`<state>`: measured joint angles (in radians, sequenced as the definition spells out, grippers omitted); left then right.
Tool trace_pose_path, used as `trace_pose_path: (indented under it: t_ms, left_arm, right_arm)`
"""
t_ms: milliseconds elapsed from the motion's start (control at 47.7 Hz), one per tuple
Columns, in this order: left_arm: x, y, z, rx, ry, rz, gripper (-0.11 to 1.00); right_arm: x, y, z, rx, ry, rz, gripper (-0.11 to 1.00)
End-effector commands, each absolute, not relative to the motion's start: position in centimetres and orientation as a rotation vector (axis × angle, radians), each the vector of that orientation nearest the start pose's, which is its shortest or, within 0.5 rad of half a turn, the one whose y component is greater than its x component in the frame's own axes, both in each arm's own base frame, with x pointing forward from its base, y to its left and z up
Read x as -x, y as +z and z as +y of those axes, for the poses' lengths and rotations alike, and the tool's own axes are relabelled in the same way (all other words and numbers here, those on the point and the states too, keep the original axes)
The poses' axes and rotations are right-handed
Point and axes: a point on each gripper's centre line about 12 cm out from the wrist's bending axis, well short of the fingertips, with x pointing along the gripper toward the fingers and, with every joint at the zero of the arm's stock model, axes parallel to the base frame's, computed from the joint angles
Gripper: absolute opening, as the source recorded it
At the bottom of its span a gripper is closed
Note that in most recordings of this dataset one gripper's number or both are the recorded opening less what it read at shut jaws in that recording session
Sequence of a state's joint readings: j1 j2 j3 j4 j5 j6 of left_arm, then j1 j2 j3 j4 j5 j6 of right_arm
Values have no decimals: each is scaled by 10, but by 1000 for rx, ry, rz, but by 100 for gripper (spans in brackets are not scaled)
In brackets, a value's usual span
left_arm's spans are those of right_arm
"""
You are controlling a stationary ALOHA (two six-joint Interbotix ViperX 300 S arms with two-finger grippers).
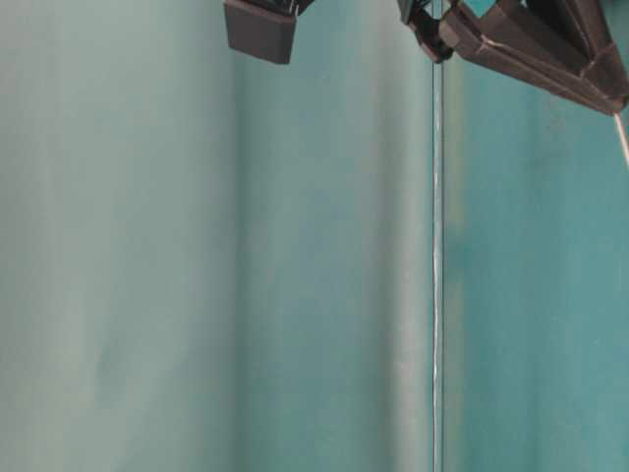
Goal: Insert the wire into the hole on the right side and pull it with the left arm.
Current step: 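Carry the wire tip with the right gripper toward the white bracket hole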
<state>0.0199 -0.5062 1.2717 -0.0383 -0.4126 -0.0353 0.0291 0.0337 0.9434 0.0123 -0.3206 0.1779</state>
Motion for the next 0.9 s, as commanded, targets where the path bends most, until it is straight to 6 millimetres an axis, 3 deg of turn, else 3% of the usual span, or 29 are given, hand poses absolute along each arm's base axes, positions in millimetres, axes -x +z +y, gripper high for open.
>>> trace_pose_path:
  t_ms: [0,168,315,524,881]
  left_arm:
    - [-237,175,8,74,53,332,67]
    - [-238,175,8,76,53,330,67]
    - [-239,177,8,76,53,325,67]
    - [-239,178,8,77,53,324,67]
    - [-241,179,7,143,59,318,67]
  right_arm:
    - [-337,113,8,-174,-38,624,1]
    - [-338,123,8,-174,-34,594,1]
    - [-336,146,8,-170,-26,540,1]
    - [-326,174,8,-162,-23,531,1]
    - [-309,202,7,-165,-25,522,1]
